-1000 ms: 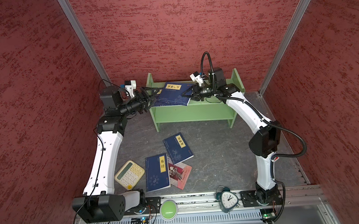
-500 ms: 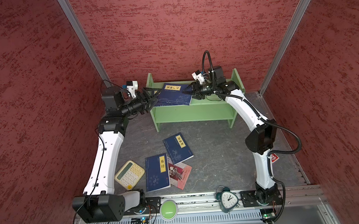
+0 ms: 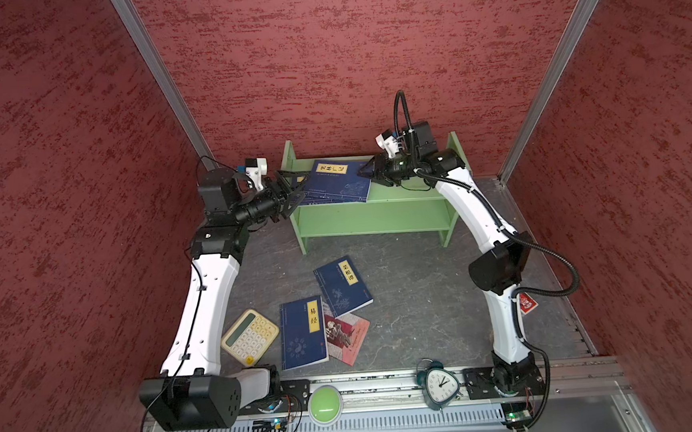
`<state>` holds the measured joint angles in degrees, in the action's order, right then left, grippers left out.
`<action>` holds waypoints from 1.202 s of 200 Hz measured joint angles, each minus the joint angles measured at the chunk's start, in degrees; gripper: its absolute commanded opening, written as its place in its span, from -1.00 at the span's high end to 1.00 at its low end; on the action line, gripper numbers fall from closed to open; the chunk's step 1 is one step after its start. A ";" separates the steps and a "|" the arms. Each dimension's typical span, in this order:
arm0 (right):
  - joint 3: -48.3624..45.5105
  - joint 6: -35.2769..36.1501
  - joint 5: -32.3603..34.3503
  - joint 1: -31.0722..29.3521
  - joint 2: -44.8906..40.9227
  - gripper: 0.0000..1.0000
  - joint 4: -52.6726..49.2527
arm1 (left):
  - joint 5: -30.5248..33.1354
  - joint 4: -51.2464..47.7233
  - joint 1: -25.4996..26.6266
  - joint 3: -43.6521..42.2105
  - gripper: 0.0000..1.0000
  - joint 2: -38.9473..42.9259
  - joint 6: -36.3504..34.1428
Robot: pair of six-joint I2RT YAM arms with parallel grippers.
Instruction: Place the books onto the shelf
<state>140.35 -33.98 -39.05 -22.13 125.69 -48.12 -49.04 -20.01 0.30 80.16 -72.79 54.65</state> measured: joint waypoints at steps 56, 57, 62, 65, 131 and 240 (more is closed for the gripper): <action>0.02 1.33 0.68 0.39 1.42 0.60 0.24 | -0.02 0.52 -0.09 0.00 -0.56 0.07 1.05; 0.04 1.38 0.68 0.42 1.42 0.60 0.26 | -0.04 0.55 -0.09 0.00 -0.56 0.07 1.05; 0.11 1.70 0.59 0.48 1.42 0.60 0.37 | -0.04 0.55 -0.09 0.00 -0.56 0.09 1.05; 0.11 1.88 0.55 0.50 1.42 0.60 0.44 | -0.02 0.55 -0.09 0.00 -0.56 0.09 1.05; 0.11 6.64 -3.98 0.94 1.75 0.61 2.62 | 0.02 0.52 -0.28 -0.11 -0.58 0.92 0.92; 0.20 8.57 -2.89 0.96 2.75 -0.09 3.67 | 0.70 0.52 -0.31 -0.11 -0.59 1.03 -0.11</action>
<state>140.55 -25.41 -41.93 -21.17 128.44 -44.45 -48.34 -19.49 -0.01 80.05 -71.77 54.54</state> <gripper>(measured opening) 0.521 0.793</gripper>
